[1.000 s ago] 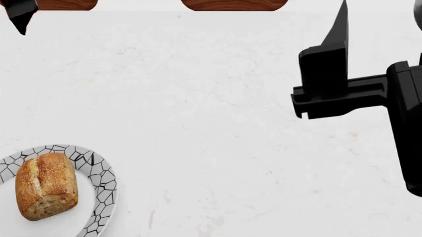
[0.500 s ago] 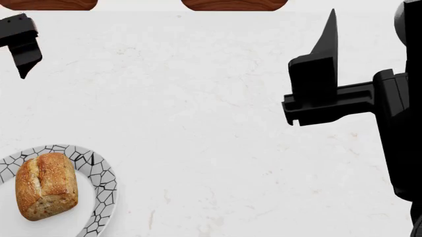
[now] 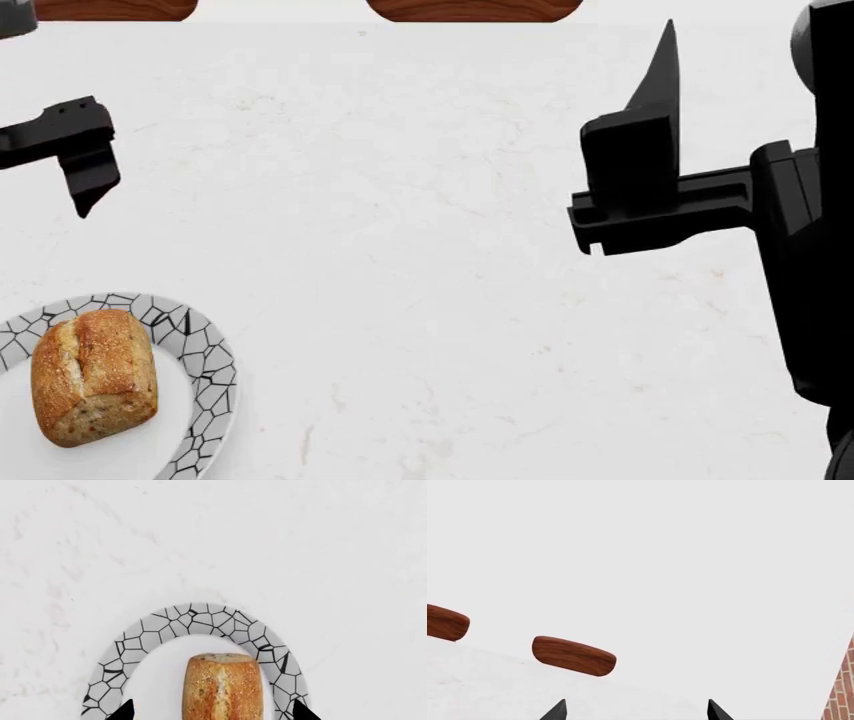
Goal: Place all breads on the cutting board.
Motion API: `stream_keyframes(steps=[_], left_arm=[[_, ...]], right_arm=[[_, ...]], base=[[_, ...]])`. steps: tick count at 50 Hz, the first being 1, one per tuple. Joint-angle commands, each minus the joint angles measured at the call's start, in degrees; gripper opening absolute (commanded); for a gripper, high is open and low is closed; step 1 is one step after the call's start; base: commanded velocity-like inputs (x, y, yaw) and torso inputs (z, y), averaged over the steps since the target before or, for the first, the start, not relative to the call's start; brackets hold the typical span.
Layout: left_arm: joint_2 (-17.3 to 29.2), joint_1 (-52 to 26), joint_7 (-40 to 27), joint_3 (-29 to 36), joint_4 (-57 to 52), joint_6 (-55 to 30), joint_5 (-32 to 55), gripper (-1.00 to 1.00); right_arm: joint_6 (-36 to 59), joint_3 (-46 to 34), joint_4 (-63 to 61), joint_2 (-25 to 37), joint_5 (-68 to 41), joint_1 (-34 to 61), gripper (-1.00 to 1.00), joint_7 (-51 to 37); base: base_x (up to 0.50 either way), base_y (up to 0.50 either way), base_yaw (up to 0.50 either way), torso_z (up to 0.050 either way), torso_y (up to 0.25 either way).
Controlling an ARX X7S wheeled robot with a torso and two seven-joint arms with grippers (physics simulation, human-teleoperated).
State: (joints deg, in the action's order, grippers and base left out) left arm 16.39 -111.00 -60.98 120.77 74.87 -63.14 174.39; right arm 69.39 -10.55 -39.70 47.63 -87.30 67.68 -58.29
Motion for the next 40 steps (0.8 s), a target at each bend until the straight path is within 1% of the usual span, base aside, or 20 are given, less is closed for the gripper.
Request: stream_keyframes(steps=[1,3,7,17,18,19,27,31,32,40], left_arm=[[-0.4,2.9,1.5,1.4,0.0,0.8,0.2,1.00],[-0.5,3.4,2.1,1.4,0.0,0.6,0.2,1.00],[-0.9,4.5,3.3,1.5,-0.1,0.7,-0.2,1.00],[-0.9,6.5,4.3,2.1,-0.1,1.1,-0.7,1.00],[-1.2,6.2,5.2,2.7,-0.1,0.9,-1.9,1.00],[-0.8,6.9,4.3,2.2,-0.2,1.0,-0.6,1.00],[-0.6,8.9,4.0,2.0,-0.2,1.0,-0.5,1.00],[-0.9,9.7,4.7,2.0,-0.2,0.1,-0.7,1.00],[-1.2,10.0,6.0,2.3,-0.1,0.1,-1.7,1.00],[-1.0,10.6,7.0,2.1,-0.1,0.2,-1.3,1.00]], right_arm=[[0.2,-0.6,0.1,0.2,0.0,0.5,1.00,0.1],[0.7,-0.7,0.6,0.6,-1.4,2.1,1.00,-0.6],[-0.1,-0.8,0.0,0.3,0.4,0.2,1.00,0.3],[-0.2,-1.1,0.4,0.2,0.3,1.1,1.00,0.3],[-0.2,-1.2,0.4,0.2,0.5,1.0,1.00,0.5],[-0.4,-1.2,0.4,0.2,0.6,0.9,1.00,0.6],[-0.5,-1.5,0.3,0.3,1.3,0.6,1.00,1.1],[-0.8,-1.5,0.3,0.4,1.7,0.2,1.00,1.4],[-0.8,-1.5,0.2,0.5,1.5,0.2,1.00,1.3],[-1.6,-1.2,0.7,0.5,1.5,0.1,1.00,1.7]], base=[[0.00,0.00,0.00,0.000,0.000],[0.00,0.00,0.00,0.000,0.000],[0.00,0.00,0.00,0.000,0.000],[0.00,0.00,0.00,0.000,0.000],[0.00,0.00,0.00,0.000,0.000],[0.00,0.00,0.00,0.000,0.000],[0.00,0.00,0.00,0.000,0.000],[0.00,0.00,0.00,0.000,0.000],[0.00,0.00,0.00,0.000,0.000],[0.00,0.00,0.00,0.000,0.000]])
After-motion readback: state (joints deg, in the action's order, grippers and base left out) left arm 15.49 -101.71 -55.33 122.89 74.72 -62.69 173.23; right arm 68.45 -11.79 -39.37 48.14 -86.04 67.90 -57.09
